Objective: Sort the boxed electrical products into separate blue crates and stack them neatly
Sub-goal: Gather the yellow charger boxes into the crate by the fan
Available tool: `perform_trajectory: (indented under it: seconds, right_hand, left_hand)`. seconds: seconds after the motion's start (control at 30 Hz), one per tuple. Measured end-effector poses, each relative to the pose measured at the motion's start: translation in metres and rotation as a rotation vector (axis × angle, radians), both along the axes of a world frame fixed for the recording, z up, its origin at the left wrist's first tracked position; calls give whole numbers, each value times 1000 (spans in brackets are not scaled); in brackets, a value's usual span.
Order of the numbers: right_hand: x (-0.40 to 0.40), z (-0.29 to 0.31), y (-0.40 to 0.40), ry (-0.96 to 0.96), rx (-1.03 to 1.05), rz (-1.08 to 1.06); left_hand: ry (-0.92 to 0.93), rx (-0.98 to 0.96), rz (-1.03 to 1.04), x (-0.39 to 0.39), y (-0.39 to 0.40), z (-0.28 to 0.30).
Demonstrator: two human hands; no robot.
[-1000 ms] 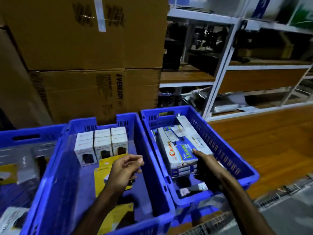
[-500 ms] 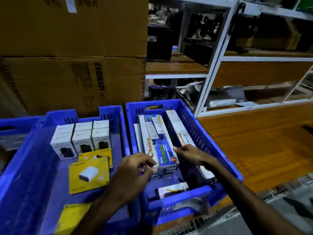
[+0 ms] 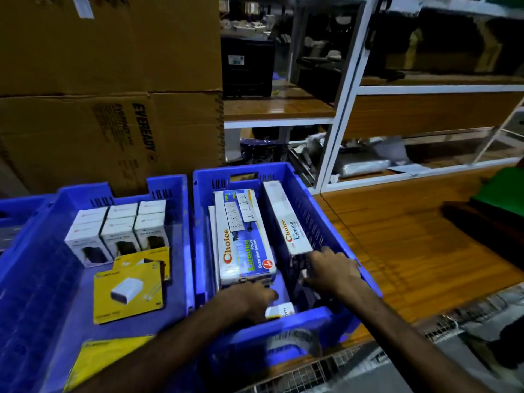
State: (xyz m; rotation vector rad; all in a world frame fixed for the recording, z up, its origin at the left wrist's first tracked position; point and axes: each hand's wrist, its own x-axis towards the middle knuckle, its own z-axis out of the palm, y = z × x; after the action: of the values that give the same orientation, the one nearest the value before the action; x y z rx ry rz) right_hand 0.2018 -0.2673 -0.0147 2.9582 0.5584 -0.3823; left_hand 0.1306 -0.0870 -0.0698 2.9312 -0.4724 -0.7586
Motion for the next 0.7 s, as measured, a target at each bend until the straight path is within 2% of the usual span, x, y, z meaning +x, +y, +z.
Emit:
perform_trajectory:
  seconds: [0.17, 0.33, 0.47, 0.7]
  right_hand:
    - [-2, -2, 3, 24, -21, -23]
    - [-2, 2, 8, 26, -22, -29]
    - [-1, 8, 6, 30, -13, -33]
    - [-10, 49, -10, 19, 153, -94]
  left_hand:
    - [95, 68, 14, 6, -11, -8]
    - [201, 8, 53, 13, -14, -18]
    - [150, -42, 55, 16, -15, -21]
    - [166, 40, 26, 12, -19, -12]
